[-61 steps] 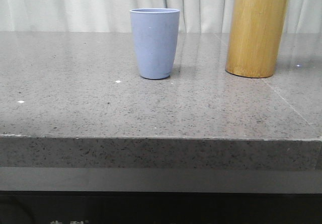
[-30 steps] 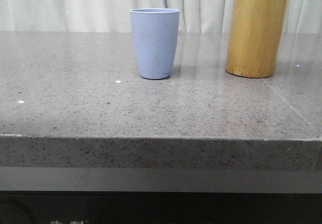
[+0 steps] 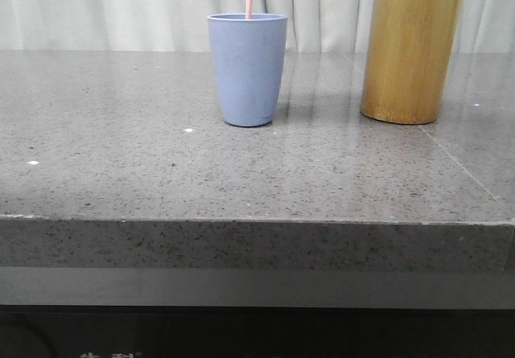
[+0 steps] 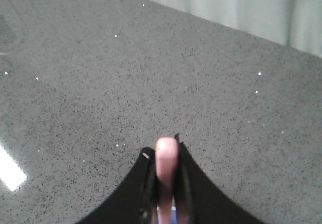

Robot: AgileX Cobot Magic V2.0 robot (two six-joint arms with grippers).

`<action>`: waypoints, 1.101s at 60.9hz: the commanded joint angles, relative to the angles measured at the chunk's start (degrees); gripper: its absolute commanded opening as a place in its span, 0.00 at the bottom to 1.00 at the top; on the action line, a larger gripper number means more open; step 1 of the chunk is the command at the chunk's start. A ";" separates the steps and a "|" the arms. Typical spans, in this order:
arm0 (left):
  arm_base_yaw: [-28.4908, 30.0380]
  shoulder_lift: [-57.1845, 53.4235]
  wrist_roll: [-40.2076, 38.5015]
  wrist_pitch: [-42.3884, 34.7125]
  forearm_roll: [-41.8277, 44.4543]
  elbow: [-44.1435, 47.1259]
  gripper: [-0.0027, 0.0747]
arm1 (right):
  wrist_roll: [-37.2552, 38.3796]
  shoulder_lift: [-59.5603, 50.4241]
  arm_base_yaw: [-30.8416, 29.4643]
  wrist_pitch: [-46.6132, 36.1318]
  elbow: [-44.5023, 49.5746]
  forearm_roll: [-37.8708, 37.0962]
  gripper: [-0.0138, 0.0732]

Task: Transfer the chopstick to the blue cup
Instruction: 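Lift the pink chopstick and lower it into the blue cup, then open the right gripper and withdraw it from the cup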

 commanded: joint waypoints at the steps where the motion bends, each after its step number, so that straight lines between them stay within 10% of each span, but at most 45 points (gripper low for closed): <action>1: -0.35 -0.31 -0.31 -4.42 -0.19 -1.65 0.56 | -0.82 -0.98 -0.01 -3.67 -1.87 0.96 0.10; 25: -0.35 -0.31 -0.31 -4.42 -0.08 -1.65 0.56 | -0.82 1.10 -0.26 -0.86 -1.95 0.32 0.67; 48: -0.35 -0.31 -0.27 -4.42 0.45 -1.65 0.56 | 9.03 -12.47 -0.36 23.65 -1.14 -21.90 0.68; 67: -0.35 -0.31 -0.27 -4.31 0.45 -1.65 0.56 | 17.64 -29.92 -0.82 17.58 16.58 -27.21 0.68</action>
